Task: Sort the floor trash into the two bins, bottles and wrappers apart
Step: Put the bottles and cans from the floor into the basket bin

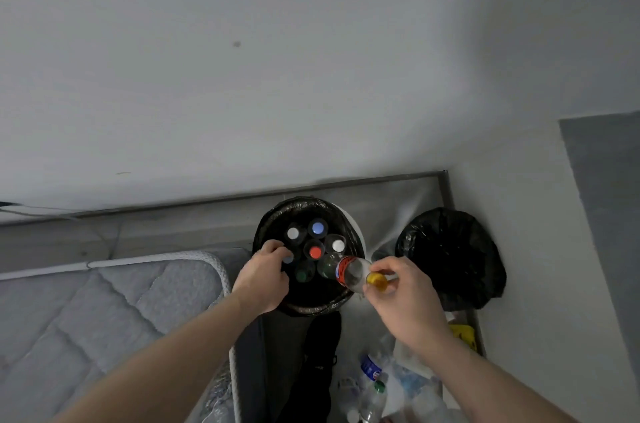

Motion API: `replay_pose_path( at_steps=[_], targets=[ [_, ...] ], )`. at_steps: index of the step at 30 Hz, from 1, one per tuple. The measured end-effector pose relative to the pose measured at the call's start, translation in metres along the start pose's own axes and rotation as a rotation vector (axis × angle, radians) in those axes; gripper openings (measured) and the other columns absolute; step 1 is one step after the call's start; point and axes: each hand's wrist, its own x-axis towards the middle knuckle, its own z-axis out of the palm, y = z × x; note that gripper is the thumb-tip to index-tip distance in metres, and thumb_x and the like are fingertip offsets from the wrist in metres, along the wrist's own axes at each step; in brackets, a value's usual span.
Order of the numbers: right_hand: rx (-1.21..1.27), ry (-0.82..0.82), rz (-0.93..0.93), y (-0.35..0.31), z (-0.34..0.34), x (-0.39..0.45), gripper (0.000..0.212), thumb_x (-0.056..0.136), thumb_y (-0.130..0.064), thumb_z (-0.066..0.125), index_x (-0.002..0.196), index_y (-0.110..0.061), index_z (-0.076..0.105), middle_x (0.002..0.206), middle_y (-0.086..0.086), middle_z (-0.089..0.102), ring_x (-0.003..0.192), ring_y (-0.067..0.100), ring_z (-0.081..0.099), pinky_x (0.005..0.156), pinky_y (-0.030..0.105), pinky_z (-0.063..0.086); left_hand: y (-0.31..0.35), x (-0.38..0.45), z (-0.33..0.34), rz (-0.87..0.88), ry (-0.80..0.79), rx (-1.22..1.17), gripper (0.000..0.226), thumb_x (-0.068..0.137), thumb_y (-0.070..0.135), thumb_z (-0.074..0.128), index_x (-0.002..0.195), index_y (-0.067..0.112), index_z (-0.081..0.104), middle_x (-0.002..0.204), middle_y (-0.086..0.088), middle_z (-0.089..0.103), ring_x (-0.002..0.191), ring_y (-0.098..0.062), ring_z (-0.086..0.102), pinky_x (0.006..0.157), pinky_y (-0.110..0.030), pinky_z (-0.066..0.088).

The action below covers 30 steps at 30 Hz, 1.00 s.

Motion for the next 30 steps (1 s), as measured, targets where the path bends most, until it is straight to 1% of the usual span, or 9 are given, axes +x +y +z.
replay_pose_path(
  at_steps=[5, 10, 12, 15, 18, 22, 26, 29, 30],
  targets=[
    [-0.065, 0.003, -0.06, -0.037, 0.002, 0.019, 0.021, 0.082, -0.028, 0.075, 0.094, -0.038, 0.063, 0.099, -0.019, 0.057, 0.089, 0.004, 0.06, 0.078, 0.027, 0.055, -0.023, -0.007, -0.051, 0.096, 0.127, 0.146, 0.041, 0.084, 0.019, 0.054, 0.124, 0.025, 0.063, 0.14, 0.007, 0.047, 0.123, -0.023, 0.053, 0.098, -0.038, 0.047],
    [-0.186, 0.01, -0.14, -0.071, 0.023, 0.043, 0.02, 0.082, -0.027, 0.075, 0.097, -0.034, 0.064, 0.098, -0.02, 0.053, 0.087, 0.003, 0.056, 0.073, 0.013, 0.039, -0.051, -0.009, -0.068, 0.06, 0.155, 0.237, 0.041, 0.085, 0.021, 0.054, 0.124, 0.026, 0.064, 0.139, 0.004, 0.05, 0.124, -0.023, 0.052, 0.104, -0.038, 0.038],
    [-0.212, -0.003, -0.162, -0.08, 0.032, 0.053, 0.019, 0.085, -0.024, 0.074, 0.098, -0.032, 0.063, 0.099, -0.02, 0.052, 0.086, -0.001, 0.058, 0.067, 0.007, 0.037, -0.066, -0.01, -0.065, 0.022, 0.139, 0.25, 0.039, 0.085, 0.027, 0.056, 0.124, 0.025, 0.063, 0.137, 0.003, 0.051, 0.122, -0.023, 0.053, 0.104, -0.038, 0.038],
    [-0.182, -0.024, -0.119, -0.086, 0.044, 0.068, 0.021, 0.088, -0.015, 0.072, 0.099, -0.027, 0.06, 0.098, -0.018, 0.049, 0.085, -0.011, 0.059, 0.057, 0.004, 0.038, -0.081, -0.011, -0.054, -0.003, 0.174, 0.256, 0.034, 0.084, 0.034, 0.057, 0.115, 0.025, 0.067, 0.128, 0.002, 0.058, 0.114, -0.024, 0.058, 0.102, -0.039, 0.04],
    [-0.235, 0.039, -0.05, -0.082, 0.056, 0.083, 0.025, 0.083, -0.014, 0.075, 0.099, -0.028, 0.062, 0.102, -0.011, 0.055, 0.092, 0.009, 0.056, 0.07, 0.015, 0.037, -0.083, -0.008, -0.046, 0.001, 0.251, 0.224, 0.031, 0.08, 0.034, 0.051, 0.105, 0.028, 0.069, 0.117, 0.005, 0.062, 0.104, -0.022, 0.062, 0.099, -0.039, 0.04],
    [-0.235, 0.098, -0.039, -0.075, 0.062, 0.091, 0.019, 0.084, -0.02, 0.075, 0.097, -0.027, 0.063, 0.1, -0.008, 0.055, 0.091, 0.013, 0.056, 0.075, 0.026, 0.047, -0.082, -0.005, -0.042, 0.002, 0.297, 0.203, 0.027, 0.081, 0.031, 0.049, 0.1, 0.028, 0.069, 0.113, 0.007, 0.063, 0.099, -0.021, 0.061, 0.098, -0.04, 0.037],
    [-0.258, 0.067, -0.059, -0.073, 0.065, 0.09, 0.021, 0.085, -0.025, 0.078, 0.099, -0.028, 0.063, 0.101, -0.009, 0.054, 0.09, 0.011, 0.056, 0.073, 0.023, 0.043, -0.081, -0.003, -0.04, 0.001, 0.305, 0.196, 0.024, 0.084, 0.029, 0.05, 0.1, 0.03, 0.068, 0.114, 0.008, 0.062, 0.1, -0.02, 0.06, 0.1, -0.039, 0.033],
    [-0.276, 0.047, -0.101, -0.076, 0.071, 0.092, 0.024, 0.085, -0.027, 0.078, 0.105, -0.027, 0.064, 0.103, -0.011, 0.053, 0.09, 0.008, 0.053, 0.079, 0.022, 0.048, -0.082, -0.002, -0.039, -0.002, 0.315, 0.191, 0.025, 0.083, 0.03, 0.048, 0.098, 0.029, 0.068, 0.112, 0.008, 0.063, 0.096, -0.021, 0.06, 0.099, -0.039, 0.033],
    [-0.291, 0.03, -0.124, -0.078, 0.073, 0.093, 0.026, 0.086, -0.026, 0.077, 0.109, -0.025, 0.066, 0.105, -0.012, 0.053, 0.089, 0.007, 0.051, 0.079, 0.017, 0.047, -0.083, -0.002, -0.038, -0.002, 0.319, 0.194, 0.025, 0.082, 0.03, 0.048, 0.097, 0.029, 0.068, 0.112, 0.008, 0.063, 0.095, -0.021, 0.06, 0.099, -0.039, 0.033]
  ],
)
